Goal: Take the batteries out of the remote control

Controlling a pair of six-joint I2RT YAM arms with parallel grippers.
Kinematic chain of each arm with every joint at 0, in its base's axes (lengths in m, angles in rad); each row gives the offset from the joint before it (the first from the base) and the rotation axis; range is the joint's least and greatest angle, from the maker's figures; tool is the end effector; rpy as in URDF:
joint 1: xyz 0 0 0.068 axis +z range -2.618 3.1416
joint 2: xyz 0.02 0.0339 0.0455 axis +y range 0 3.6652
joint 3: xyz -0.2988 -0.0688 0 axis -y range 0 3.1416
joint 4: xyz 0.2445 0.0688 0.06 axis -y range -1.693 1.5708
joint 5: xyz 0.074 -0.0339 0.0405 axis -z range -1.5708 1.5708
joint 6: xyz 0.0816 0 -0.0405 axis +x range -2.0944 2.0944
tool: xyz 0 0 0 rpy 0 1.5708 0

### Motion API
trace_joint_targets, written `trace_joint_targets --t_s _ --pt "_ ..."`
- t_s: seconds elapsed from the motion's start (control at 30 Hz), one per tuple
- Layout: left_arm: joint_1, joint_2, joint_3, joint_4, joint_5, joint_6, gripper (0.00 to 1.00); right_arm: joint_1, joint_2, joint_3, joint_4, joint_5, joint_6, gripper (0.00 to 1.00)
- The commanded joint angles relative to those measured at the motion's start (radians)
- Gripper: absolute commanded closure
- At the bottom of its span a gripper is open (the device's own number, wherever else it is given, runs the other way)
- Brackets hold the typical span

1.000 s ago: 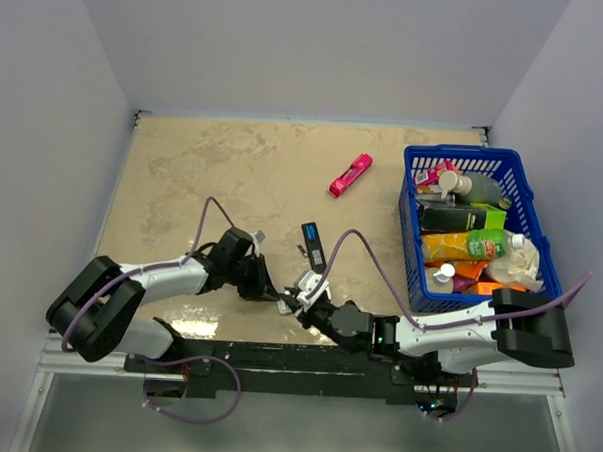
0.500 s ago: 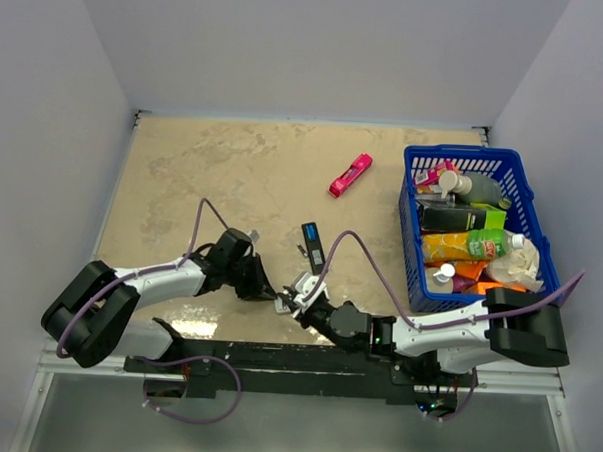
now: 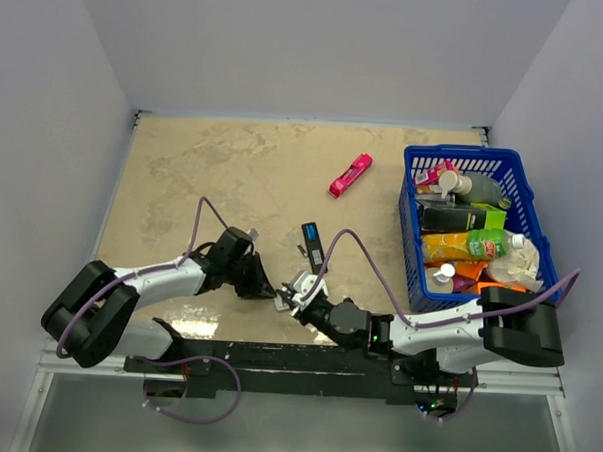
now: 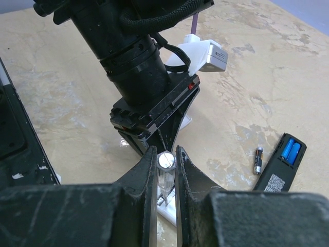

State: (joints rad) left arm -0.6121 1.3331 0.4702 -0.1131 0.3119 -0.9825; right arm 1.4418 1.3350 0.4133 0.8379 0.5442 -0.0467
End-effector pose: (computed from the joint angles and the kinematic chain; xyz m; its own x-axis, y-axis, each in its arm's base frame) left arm 0.1814 -0.1579 0.1315 -0.9482 -0.3017 -0.0995 -0.1823 0.7734 -0.6072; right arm 0.0791 0.2813 0.2335 0.0258 -0.1119 -0.9934 -0.7817 0.6171 -0.0898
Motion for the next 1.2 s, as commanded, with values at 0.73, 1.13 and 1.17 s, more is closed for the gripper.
trace_joint_targets --t_s 0.73,1.13,1.17 --pt "-0.002 -0.061 0.067 -0.14 -0.094 0.05 0.68 -0.047 0.016 0.067 0.067 -0.05 -0.018 1.0" --pt "-0.002 -0.057 0.036 -0.094 -0.065 0.048 0.7 -0.067 0.058 0.07 0.105 -0.061 0.002 1.0" --pt "-0.002 -0.057 0.036 -0.095 -0.065 0.05 0.71 -0.066 0.058 0.071 0.105 -0.064 0.004 1.0"
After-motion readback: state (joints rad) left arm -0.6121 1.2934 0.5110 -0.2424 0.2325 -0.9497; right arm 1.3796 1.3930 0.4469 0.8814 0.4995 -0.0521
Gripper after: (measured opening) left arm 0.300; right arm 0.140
